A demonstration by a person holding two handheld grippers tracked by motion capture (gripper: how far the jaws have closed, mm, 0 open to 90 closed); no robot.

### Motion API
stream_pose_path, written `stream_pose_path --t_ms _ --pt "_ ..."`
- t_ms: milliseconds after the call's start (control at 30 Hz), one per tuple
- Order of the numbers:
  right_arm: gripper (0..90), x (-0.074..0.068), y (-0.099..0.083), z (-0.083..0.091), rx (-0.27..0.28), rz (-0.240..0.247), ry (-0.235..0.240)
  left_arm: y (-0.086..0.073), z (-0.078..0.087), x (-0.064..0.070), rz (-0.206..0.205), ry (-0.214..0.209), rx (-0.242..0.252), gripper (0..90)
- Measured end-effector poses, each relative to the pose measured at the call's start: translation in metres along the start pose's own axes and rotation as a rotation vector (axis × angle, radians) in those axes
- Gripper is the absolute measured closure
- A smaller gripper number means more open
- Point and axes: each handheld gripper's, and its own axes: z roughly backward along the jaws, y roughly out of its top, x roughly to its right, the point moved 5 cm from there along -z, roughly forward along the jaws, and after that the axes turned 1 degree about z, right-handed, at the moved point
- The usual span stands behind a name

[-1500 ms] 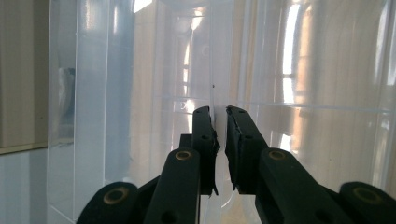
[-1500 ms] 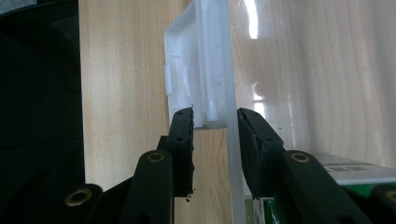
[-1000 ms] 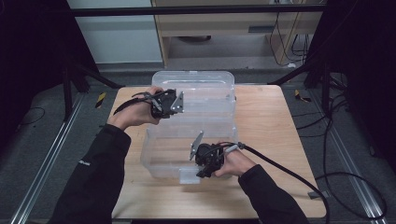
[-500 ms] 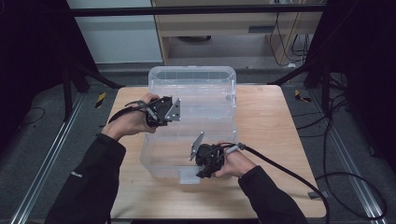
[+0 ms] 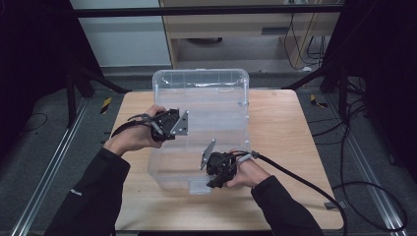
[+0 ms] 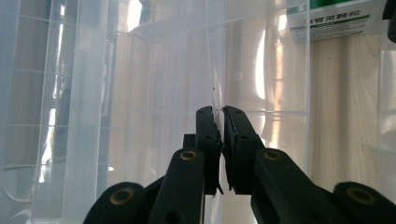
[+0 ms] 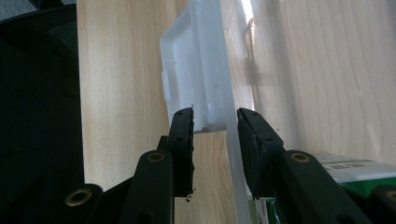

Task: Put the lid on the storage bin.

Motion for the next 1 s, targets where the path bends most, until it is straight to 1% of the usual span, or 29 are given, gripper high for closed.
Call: stream_pose_path --t_ms 133,267,533,667,900,1000 --pt "67.4 0.0 0.0 0.0 0.006 0.004 -0.002 -0.001 0.002 0.004 0.009 -0.001 0.013 84.8" --pt "67.4 0.0 -0.001 0.0 0.006 0.008 -0.005 0.0 0.004 0.008 0.006 -0.007 0.018 84.8" --pt "67.2 -0.001 -0.001 0.0 0.015 0.016 -0.009 -0.003 0.007 0.016 0.014 -0.03 0.039 84.9" --pt "67.2 -0.001 -0.001 0.001 0.012 0.015 -0.014 -0.002 0.007 0.021 0.01 -0.035 0.039 84.9" --pt "66.7 -0.001 -0.002 0.001 0.032 0.025 -0.02 -0.004 0.008 0.027 0.017 -0.054 0.053 84.5" --pt "66.6 -0.002 -0.002 0.001 0.037 0.029 -0.029 -0.004 0.009 0.03 0.014 -0.055 0.058 84.4"
